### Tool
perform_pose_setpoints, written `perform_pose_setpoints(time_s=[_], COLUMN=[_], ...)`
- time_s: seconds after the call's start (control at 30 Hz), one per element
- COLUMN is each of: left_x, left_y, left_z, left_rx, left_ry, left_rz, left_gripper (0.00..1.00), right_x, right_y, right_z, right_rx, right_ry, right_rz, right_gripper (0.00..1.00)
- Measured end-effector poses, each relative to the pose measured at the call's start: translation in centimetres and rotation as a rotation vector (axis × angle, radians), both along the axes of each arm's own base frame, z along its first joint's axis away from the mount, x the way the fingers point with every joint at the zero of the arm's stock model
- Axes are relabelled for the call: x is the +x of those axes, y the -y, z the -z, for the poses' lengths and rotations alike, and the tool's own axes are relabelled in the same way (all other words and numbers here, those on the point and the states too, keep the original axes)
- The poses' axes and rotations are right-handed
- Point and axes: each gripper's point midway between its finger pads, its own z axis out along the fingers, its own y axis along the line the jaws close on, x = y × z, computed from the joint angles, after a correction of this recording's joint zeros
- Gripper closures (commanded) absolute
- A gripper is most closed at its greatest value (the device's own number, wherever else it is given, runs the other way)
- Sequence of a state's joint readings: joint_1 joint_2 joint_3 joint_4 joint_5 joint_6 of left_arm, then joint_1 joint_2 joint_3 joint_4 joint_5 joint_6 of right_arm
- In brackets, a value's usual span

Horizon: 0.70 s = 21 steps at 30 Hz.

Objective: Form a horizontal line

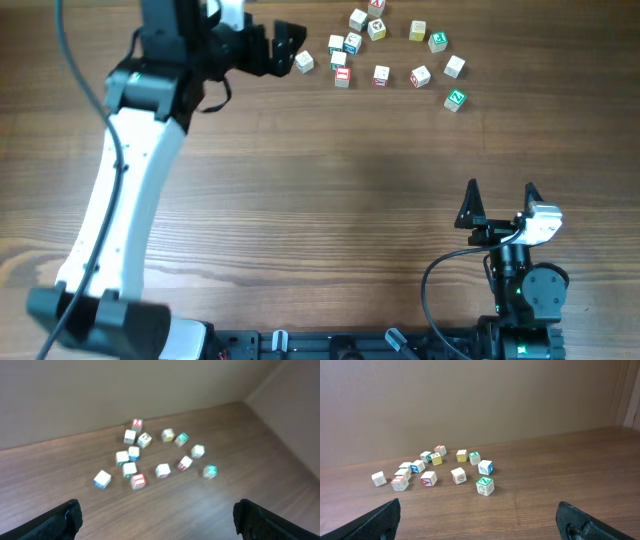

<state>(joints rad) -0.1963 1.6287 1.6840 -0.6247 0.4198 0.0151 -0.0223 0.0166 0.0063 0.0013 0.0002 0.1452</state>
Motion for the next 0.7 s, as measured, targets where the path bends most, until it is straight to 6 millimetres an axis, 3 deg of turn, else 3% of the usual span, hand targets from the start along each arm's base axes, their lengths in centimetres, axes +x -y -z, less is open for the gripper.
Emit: perform_pose_setpoints(time_s=[0.07,0.37,0.57,0.7], left_x=[1.6,9.1,10.6,11.4], left_y=[0.5,2.0,6.8,9.7], left_z=[1.3,10.7,14.8,19.0], left_rx=[0.053,0.187,0.185,0.118], left_ry=[0.017,0.043,0.046,-0.012], left_rz=[0.009,-0.009,-0.019,-0.065], left_gripper=[0.0,0.03,0.07,0.15], right_x=[0.0,0.0,0.0,0.0], right_y=[0.0,0.0,0.0,0.0], right_z=[0.0,0.0,0.0,0.0], right_rx=[0.0,0.0,0.0,0.0], right_ry=[0.0,0.0,0.0,0.0], right_rz=[0.0,0.0,0.0,0.0], right_gripper=[0.0,0.0,0.0,0.01])
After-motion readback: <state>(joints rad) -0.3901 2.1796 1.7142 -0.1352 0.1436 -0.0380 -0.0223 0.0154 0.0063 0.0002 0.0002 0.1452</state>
